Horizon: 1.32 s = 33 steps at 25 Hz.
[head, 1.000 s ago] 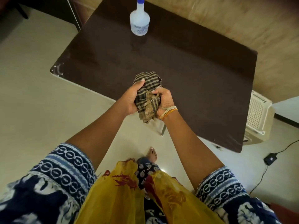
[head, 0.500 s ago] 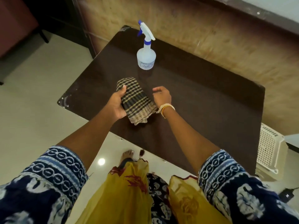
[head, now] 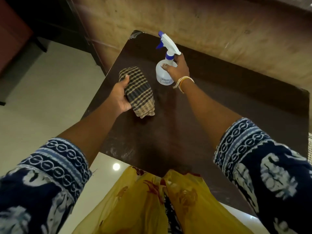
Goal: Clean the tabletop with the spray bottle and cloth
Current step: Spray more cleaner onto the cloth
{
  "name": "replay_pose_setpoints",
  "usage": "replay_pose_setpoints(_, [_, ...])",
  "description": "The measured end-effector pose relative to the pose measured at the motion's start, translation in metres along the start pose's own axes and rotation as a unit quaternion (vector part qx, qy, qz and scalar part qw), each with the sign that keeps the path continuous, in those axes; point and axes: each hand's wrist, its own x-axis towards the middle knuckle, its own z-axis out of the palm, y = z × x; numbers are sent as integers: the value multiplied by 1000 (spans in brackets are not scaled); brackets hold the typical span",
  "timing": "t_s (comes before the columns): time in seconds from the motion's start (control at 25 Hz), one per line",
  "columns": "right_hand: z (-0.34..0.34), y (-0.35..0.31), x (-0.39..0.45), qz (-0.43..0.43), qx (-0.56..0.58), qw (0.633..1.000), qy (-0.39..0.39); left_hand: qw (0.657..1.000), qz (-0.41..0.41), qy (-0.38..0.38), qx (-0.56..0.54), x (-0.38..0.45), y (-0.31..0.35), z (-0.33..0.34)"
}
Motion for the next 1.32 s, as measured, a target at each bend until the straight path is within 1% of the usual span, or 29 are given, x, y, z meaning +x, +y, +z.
replay_pose_setpoints(0.28, [6,-12,24,0,27,1000,0,1000,-1,-19,7,21,20,14])
replay_pose_setpoints(0.44, [-3,-6,2,-3,8,999,-50,1000,7,-7,24,24,19,19])
replay_pose_setpoints(0.52, [-9,-5,-24,36,25,993,-106,999,9,1,31,23,19,20])
replay_pose_setpoints(0.64, [-12,0,-61,131,54,966,-218,999,2,-5,35,20,13,23])
replay_pose_setpoints(0.68, [-15,0,-72,151,65,956,-243,999,-1,-2,41,19,10,23])
replay_pose_setpoints(0.72, [-16,2,-78,161,82,951,-252,999,-3,2,48,17,7,23])
replay_pose_setpoints(0.8, [-20,5,-86,165,116,950,-239,999,-1,7,48,16,1,20])
replay_pose_setpoints(0.84, [-21,5,-88,165,114,952,-231,999,-1,11,47,15,0,18])
replay_pose_setpoints(1.0, [-17,7,-92,147,43,964,-218,999,-3,12,46,9,-6,17])
replay_pose_setpoints(1.08, [-14,9,-93,150,29,965,-214,999,-1,12,44,6,-8,17])
replay_pose_setpoints(1.32, [-4,7,-100,147,49,977,-150,999,5,6,45,-3,-14,17])
